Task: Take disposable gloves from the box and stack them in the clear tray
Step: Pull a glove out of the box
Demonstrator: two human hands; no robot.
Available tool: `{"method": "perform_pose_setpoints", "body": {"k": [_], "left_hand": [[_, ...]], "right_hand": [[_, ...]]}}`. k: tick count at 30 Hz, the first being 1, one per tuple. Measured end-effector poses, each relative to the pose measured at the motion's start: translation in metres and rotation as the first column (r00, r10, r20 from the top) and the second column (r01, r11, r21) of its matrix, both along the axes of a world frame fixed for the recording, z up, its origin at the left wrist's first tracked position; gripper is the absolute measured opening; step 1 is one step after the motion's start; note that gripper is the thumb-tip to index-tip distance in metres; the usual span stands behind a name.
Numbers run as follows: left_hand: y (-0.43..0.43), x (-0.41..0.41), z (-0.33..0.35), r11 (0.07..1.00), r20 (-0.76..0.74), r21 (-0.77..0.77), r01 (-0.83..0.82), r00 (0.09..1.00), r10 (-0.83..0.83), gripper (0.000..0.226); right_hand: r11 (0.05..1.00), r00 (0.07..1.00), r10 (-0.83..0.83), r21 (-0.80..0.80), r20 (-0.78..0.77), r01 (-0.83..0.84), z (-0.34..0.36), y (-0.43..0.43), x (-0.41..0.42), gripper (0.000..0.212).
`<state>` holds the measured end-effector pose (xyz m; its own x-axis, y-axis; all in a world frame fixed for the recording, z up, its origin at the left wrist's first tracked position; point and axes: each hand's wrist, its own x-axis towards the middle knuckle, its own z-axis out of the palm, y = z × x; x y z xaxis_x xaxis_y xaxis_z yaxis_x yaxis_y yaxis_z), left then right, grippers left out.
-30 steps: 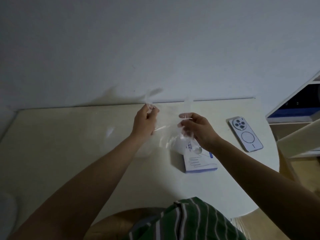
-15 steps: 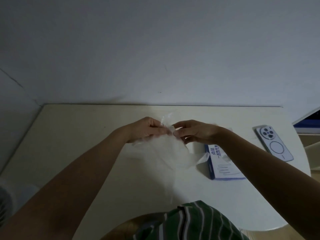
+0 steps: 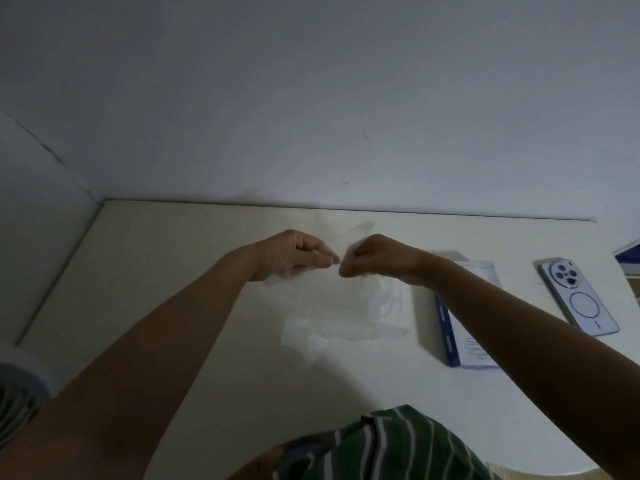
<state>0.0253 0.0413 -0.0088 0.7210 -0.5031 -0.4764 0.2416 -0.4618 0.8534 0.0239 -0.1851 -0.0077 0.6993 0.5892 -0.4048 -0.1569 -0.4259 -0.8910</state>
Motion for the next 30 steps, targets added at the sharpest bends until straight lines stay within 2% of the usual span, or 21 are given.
{"method": "perform_pose_setpoints", "body": {"k": [3,7,9,10,12,13,14,15,16,17,18,20,21,23,26,27,29,30], "left_hand": [[0.010,0.004,-0.006,0.976,-0.013,0.206,-0.066,0.997,0.070,0.028],[0.010,0.008,-0.015,0.911,0.001,0.229,-0.342,0.936,0.351,0.017],[0.003,0.010,-0.019,0.850,0.115,0.250,-0.463,0.886,0.449,0.008],[0.000,0.010,-0.022,0.820,0.198,0.275,-0.502,0.864,0.462,0.010],[-0.007,0.009,-0.027,0.781,0.409,0.367,-0.505,0.842,0.352,0.008],[-0.009,0.007,-0.030,0.763,0.501,0.434,-0.478,0.833,0.237,0.005],[-0.011,0.006,-0.033,0.736,0.579,0.496,-0.461,0.807,0.116,0.007],[-0.012,0.005,-0.037,0.717,0.637,0.530,-0.453,0.771,0.016,0.010],[-0.013,0.005,-0.040,0.708,0.673,0.545,-0.449,0.738,-0.050,0.012],[-0.014,0.007,-0.043,0.706,0.696,0.552,-0.443,0.712,-0.097,0.012],[-0.015,0.008,-0.045,0.697,0.703,0.573,-0.431,0.695,-0.149,0.013],[-0.017,0.012,-0.050,0.666,0.698,0.628,-0.403,0.671,-0.252,0.014],[-0.017,0.013,-0.053,0.651,0.688,0.653,-0.387,0.662,-0.296,0.014],[-0.018,0.015,-0.057,0.613,0.654,0.709,-0.350,0.653,-0.382,0.009],[-0.019,0.015,-0.061,0.511,0.587,0.791,-0.336,0.651,-0.481,0.018],[-0.019,0.015,-0.064,0.488,0.592,0.797,-0.355,0.620,-0.515,0.023],[-0.023,0.012,-0.063,0.474,0.614,0.789,-0.390,0.474,-0.631,0.024],[-0.026,0.011,-0.060,0.500,0.638,0.766,-0.403,0.385,-0.667,0.021]], "right_hand": [[0.986,0.988,-0.152,-0.067,0.010,0.152,-0.004,-0.001,0.009,0.013],[0.944,0.973,-0.228,-0.237,0.040,0.231,-0.012,0.004,0.012,0.019],[0.903,0.966,-0.236,-0.343,0.107,0.258,-0.012,0.006,0.012,0.025],[0.883,0.960,-0.230,-0.382,0.158,0.275,-0.010,0.006,0.012,0.028],[0.825,0.919,-0.204,-0.447,0.336,0.347,-0.006,0.006,0.012,0.041],[0.786,0.853,-0.194,-0.444,0.485,0.431,-0.004,0.006,0.014,0.050],[0.762,0.731,-0.183,-0.375,0.658,0.528,-0.001,0.006,0.013,0.056],[0.766,0.556,-0.171,-0.245,0.814,0.594,0.004,0.008,0.011,0.056],[0.799,0.378,-0.171,-0.097,0.910,0.594,0.008,0.012,0.008,0.049],[0.851,0.287,-0.175,-0.002,0.942,0.525,0.012,0.018,0.007,0.040],[0.912,0.309,-0.148,0.008,0.939,0.411,0.011,0.024,0.006,0.030],[0.965,0.515,0.040,-0.167,0.856,0.204,0.001,0.037,0.002,0.020],[0.943,0.614,0.157,-0.303,0.773,0.140,-0.009,0.042,0.001,0.020],[0.846,0.750,0.307,-0.528,0.585,0.066,-0.033,0.046,0.002,0.026],[0.736,0.829,0.370,-0.676,0.419,0.013,-0.062,0.046,0.003,0.045],[0.715,0.836,0.383,-0.699,0.393,0.001,-0.069,0.047,0.004,0.051],[0.686,0.840,0.400,-0.728,0.368,-0.008,-0.081,0.050,0.004,0.059],[0.678,0.842,0.398,-0.735,0.364,-0.002,-0.086,0.052,0.004,0.063]]}}
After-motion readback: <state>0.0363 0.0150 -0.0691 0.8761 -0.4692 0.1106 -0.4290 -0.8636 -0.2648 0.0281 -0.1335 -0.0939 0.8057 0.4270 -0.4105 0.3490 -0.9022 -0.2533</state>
